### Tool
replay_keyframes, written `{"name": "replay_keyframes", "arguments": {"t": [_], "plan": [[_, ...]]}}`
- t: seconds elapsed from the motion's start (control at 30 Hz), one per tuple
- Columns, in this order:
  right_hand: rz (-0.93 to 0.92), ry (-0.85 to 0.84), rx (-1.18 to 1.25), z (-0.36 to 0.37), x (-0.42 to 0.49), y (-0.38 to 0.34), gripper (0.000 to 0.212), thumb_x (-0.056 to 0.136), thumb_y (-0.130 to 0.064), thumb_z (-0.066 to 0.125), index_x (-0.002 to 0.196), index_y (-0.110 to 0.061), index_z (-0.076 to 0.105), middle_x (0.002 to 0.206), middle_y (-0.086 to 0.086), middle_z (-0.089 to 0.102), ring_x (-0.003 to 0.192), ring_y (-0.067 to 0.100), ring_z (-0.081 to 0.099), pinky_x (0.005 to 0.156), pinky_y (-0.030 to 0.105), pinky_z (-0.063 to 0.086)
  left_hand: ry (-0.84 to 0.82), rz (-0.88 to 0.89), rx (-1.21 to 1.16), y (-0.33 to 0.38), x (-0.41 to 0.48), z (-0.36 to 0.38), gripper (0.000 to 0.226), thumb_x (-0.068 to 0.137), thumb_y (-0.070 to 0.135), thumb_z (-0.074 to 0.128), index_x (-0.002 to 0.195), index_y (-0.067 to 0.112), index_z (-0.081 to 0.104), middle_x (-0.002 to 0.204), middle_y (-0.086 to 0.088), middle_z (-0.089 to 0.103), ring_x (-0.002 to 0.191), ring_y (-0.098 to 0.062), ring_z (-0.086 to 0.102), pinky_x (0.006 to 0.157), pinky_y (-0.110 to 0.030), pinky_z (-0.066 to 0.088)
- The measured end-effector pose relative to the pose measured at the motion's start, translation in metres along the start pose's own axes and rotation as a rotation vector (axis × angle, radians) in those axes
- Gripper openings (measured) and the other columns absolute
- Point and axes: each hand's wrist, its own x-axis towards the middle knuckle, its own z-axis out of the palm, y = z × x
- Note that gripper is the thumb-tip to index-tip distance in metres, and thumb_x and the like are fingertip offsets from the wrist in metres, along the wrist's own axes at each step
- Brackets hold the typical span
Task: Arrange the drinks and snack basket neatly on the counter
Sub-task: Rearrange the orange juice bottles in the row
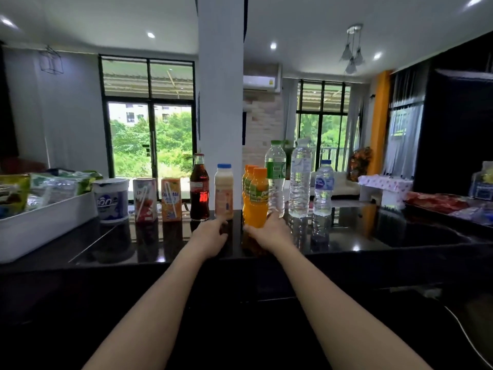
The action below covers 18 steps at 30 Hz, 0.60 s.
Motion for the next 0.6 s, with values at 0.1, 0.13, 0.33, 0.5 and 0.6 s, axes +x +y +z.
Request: {"name": "replay_keyframes", "arguments": {"t": [0.1, 0.13, 0.33, 0.5, 0.6], "plan": [[-0.047, 0.030, -0.025, 0.001, 0.012, -0.003, 0.101, 0.070, -0.061, 0.070, 0.145, -0.010, 0.025, 0.139, 0.012, 0.047, 0.126, 0.034, 0.048, 0.102, 0.047, 0.043, 0.024, -0.007, 0.047, 0.003, 0.011, 0.003, 0.047, 0.093, 0.024, 0.055, 0.138, 0.018, 0.042, 0.130, -0.010, 0.056, 0.120, -0.028, 0.053, 0.096, -0.036, 0.044], [-0.064, 0.035, 0.008, 0.000, 0.015, -0.003, 0.097, 0.068, -0.062, 0.070, 0.141, -0.011, 0.032, 0.134, 0.010, 0.051, 0.122, 0.032, 0.051, 0.099, 0.047, 0.045, 0.033, -0.009, 0.066, 0.004, 0.013, 0.003, 0.049, 0.093, 0.027, 0.056, 0.138, 0.018, 0.041, 0.129, -0.009, 0.057, 0.118, -0.028, 0.054, 0.095, -0.037, 0.045], [-0.139, -0.006, 0.185, -0.010, 0.021, 0.004, 0.061, 0.071, -0.040, 0.077, 0.121, -0.017, 0.052, 0.113, 0.004, 0.063, 0.105, 0.024, 0.061, 0.087, 0.036, 0.051, 0.062, -0.037, 0.161, 0.009, 0.014, 0.007, 0.043, 0.095, 0.033, 0.052, 0.134, 0.016, 0.044, 0.125, -0.009, 0.059, 0.114, -0.029, 0.056, 0.088, -0.039, 0.047], [-0.124, -0.137, 0.391, -0.025, 0.022, 0.017, 0.074, 0.073, -0.026, 0.079, 0.134, -0.017, 0.036, 0.122, 0.004, 0.058, 0.107, 0.023, 0.058, 0.088, 0.036, 0.051, 0.072, -0.045, 0.163, 0.010, 0.012, 0.008, 0.040, 0.095, 0.031, 0.051, 0.133, 0.020, 0.048, 0.125, -0.010, 0.059, 0.115, -0.028, 0.056, 0.088, -0.038, 0.047], [-0.154, -0.175, 0.439, -0.029, 0.018, 0.020, 0.063, 0.075, -0.019, 0.074, 0.129, -0.016, 0.041, 0.115, 0.003, 0.061, 0.092, 0.014, 0.060, 0.073, 0.025, 0.052, 0.047, -0.031, 0.183, 0.011, 0.015, 0.007, 0.042, 0.095, 0.032, 0.051, 0.135, 0.022, 0.045, 0.126, -0.006, 0.060, 0.114, -0.026, 0.057, 0.086, -0.038, 0.049]]}}
